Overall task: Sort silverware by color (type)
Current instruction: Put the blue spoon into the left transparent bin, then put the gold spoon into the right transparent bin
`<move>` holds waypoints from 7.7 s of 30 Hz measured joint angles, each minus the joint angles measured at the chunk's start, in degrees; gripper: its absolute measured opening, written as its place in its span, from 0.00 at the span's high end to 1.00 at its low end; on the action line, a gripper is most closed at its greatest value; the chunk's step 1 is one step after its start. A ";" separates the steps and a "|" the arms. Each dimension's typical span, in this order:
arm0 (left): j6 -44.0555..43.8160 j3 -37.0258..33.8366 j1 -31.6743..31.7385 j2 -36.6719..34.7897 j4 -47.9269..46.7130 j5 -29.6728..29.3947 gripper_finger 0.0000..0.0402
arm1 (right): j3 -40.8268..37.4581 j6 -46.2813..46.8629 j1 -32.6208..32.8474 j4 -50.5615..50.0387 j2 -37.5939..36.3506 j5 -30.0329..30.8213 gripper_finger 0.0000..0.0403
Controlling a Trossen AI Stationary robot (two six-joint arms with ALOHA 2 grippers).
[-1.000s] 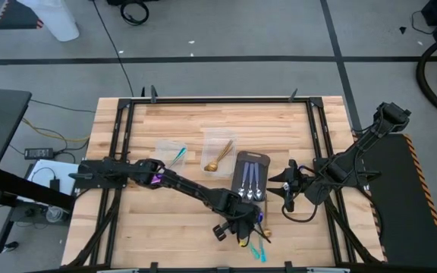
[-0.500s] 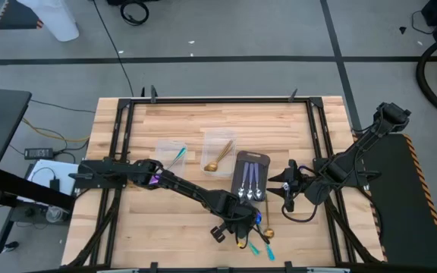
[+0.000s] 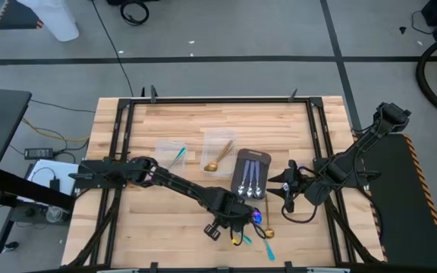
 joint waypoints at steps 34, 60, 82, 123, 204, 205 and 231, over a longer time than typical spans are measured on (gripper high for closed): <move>-14.23 0.17 -0.28 -5.41 -28.84 -18.41 0.96 | -0.02 -0.15 0.83 -0.13 -0.02 0.04 0.53; -21.96 0.02 -0.30 -16.30 -31.83 -32.73 0.96 | -0.02 0.73 2.71 0.21 -0.02 2.56 0.53; -20.44 0.01 1.26 -16.43 -25.26 -37.15 0.96 | -0.02 0.31 2.69 3.62 3.51 5.74 0.53; -54.45 -59.91 5.90 -56.91 5.60 -42.37 0.96 | -0.04 -3.38 2.69 5.66 3.48 6.01 0.53; -79.98 -76.05 -5.60 -65.20 16.35 -48.26 0.61 | -0.02 -5.78 1.11 6.08 3.48 5.55 0.53; -78.76 -75.15 -5.60 -65.20 16.38 -48.82 0.61 | -0.02 -5.78 1.11 6.06 3.48 5.55 0.53; -40.15 -72.51 -4.12 -53.08 56.21 -41.78 0.61 | 0.00 -5.23 0.46 9.16 5.90 2.34 0.53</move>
